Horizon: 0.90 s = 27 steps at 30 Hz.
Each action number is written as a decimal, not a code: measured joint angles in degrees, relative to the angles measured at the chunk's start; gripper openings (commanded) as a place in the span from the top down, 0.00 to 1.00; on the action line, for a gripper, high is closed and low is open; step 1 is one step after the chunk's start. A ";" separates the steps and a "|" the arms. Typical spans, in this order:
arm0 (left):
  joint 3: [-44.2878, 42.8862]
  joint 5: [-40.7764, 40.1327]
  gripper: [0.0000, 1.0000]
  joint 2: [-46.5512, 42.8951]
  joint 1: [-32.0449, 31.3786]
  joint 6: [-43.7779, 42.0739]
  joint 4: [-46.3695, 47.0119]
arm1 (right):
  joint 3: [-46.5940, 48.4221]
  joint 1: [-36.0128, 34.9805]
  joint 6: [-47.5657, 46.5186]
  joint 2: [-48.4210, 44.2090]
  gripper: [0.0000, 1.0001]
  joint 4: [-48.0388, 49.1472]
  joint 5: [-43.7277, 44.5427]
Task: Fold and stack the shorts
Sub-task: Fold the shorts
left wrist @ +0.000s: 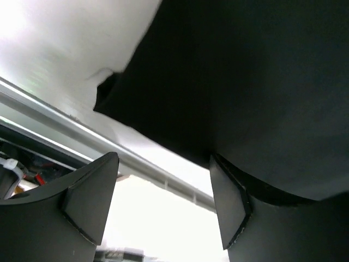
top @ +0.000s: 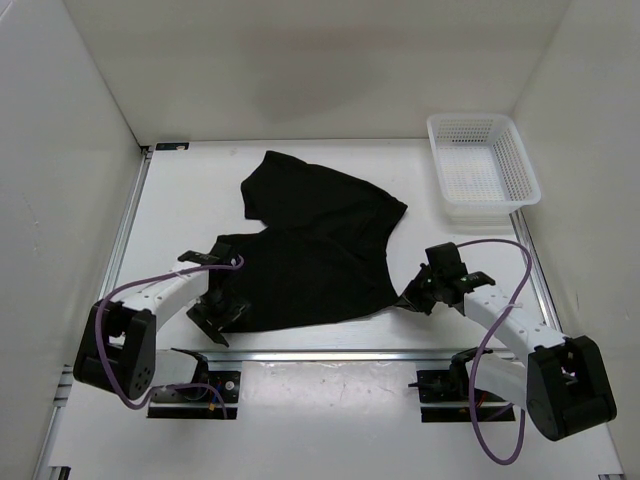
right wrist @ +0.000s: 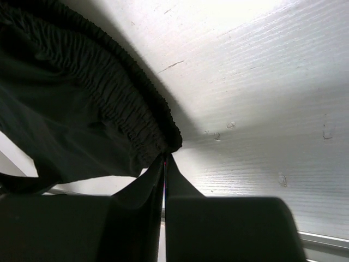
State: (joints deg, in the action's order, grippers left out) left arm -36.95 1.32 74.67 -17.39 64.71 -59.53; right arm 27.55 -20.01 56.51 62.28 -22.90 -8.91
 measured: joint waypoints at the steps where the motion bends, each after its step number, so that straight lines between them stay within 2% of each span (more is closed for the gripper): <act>1: 0.04 -0.55 0.25 0.07 0.00 0.66 0.28 | 0.00 0.00 -0.07 -0.04 1.00 -0.15 0.02; 3: -0.02 -1.84 0.32 0.52 0.00 1.77 1.11 | 0.00 0.00 -0.17 -0.07 1.00 -0.42 0.13; 5: -0.52 -3.52 0.35 2.10 0.00 2.71 1.70 | 0.00 0.00 -0.42 -0.20 1.00 -0.81 0.22; 6: -1.03 -4.24 0.41 3.26 0.00 2.84 1.92 | 0.00 0.00 -0.52 -0.39 1.00 -1.03 0.26; 9: -3.43 -4.83 0.49 6.58 -0.42 3.28 1.49 | 0.02 0.00 -0.94 -1.57 1.00 -1.62 0.79; 10: -4.09 -5.11 0.64 7.32 -0.81 3.28 1.51 | 0.02 0.00 -1.11 -2.03 1.00 -1.95 1.03; 11: -4.37 -5.38 0.73 7.67 -1.03 3.48 1.70 | 0.02 0.00 -1.25 -2.45 1.00 -2.34 1.11; 12: -4.46 -5.73 0.87 7.85 -1.22 3.69 1.90 | 0.02 0.00 -1.31 -2.82 1.00 -2.75 1.29; 13: -4.46 -6.10 0.90 7.89 -1.42 3.91 2.19 | 0.02 0.00 -1.46 -3.10 1.00 -3.06 1.44; 19: -4.96 -6.84 0.90 6.78 -1.86 3.02 2.03 | 0.52 0.00 -2.86 -6.03 1.00 -6.64 2.89; 22: -7.82 -8.09 0.90 0.20 -2.34 1.99 0.33 | 1.29 0.00 -4.22 -10.01 1.00 -10.05 4.98; 25: -16.70 -10.01 0.90 -7.15 -2.45 -0.70 0.13 | 2.95 0.00 -5.42 -14.71 1.00 -14.16 7.45; 27: -24.96 -11.39 0.90 -6.12 -2.12 -3.58 -2.71 | 4.42 0.00 -6.14 -15.67 1.00 -16.31 8.46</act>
State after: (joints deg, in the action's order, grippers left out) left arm -61.91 -10.07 68.55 -19.51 61.12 -62.24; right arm 31.97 -20.01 50.37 46.61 -39.20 -0.45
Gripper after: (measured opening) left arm 0.110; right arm 0.002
